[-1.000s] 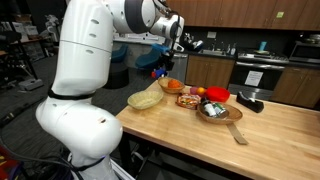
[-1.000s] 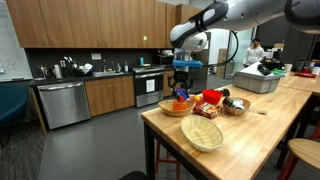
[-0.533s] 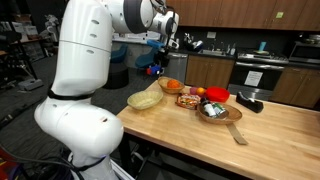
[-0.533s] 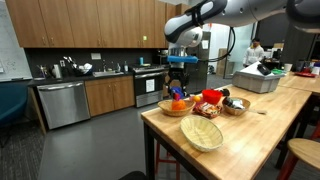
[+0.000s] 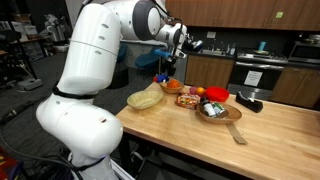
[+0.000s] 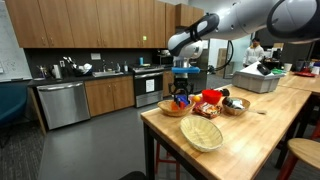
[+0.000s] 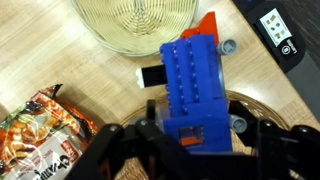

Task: Move the toy car to the basket furthest from you

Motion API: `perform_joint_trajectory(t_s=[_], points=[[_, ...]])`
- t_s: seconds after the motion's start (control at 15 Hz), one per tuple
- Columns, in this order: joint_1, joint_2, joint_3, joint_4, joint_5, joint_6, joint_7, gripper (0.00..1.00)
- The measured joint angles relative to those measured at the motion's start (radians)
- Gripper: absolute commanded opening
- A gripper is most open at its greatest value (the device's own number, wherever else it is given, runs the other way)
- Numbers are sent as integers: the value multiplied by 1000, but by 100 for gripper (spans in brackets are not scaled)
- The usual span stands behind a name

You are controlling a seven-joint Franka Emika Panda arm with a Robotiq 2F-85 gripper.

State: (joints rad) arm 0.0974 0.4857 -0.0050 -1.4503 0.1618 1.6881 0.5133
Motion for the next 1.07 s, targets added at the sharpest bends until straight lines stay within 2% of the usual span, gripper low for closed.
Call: perform_joint_trajectory(t_s=[0.53,1.07], points=[[11,86,-3,56,-4,-1,0,47],[133,90,28,200,-49,-103,24,47]])
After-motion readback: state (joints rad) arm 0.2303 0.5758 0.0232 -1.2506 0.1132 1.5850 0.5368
